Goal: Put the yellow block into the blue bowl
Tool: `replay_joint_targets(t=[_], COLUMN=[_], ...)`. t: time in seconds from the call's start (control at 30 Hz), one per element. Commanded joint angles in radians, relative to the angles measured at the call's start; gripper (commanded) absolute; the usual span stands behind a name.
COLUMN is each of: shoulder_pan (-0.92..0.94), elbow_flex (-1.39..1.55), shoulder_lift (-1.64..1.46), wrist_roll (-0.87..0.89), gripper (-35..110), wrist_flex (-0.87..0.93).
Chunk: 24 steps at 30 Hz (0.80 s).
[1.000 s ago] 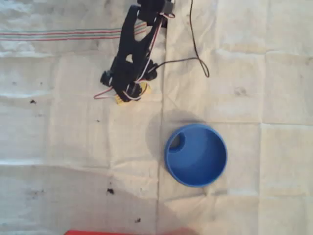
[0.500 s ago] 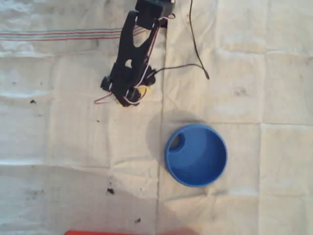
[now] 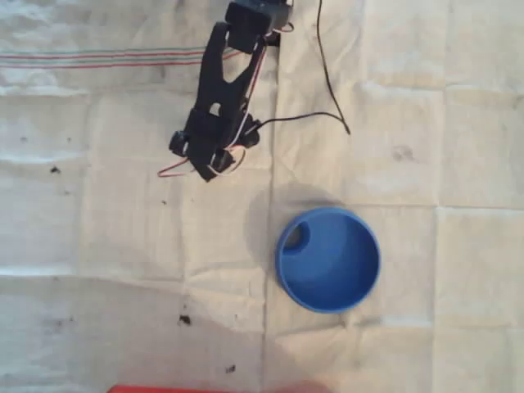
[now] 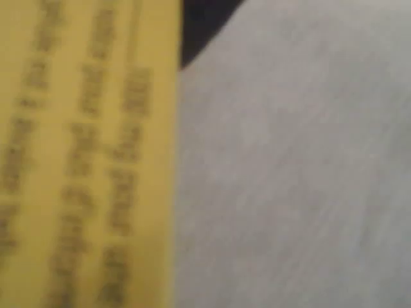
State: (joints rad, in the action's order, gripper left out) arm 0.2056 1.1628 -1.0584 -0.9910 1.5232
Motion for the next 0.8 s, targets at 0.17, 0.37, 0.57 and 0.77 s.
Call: replay_joint_targets(t=[0.17, 0.37, 0.57, 0.77], shoulder_pan=[-0.077, -0.215, -0.373, -0.436], elbow_flex=[-0.066, -0.067, -0.066, -0.066], shoulder_lift=[-0.472, -0.494, -0.488, -0.417], wrist_roll=[0.040, 0.149, 0.250, 0.285], gripper=[0, 0, 0, 0], wrist_flex=[0.000, -0.041, -0.190, -0.425])
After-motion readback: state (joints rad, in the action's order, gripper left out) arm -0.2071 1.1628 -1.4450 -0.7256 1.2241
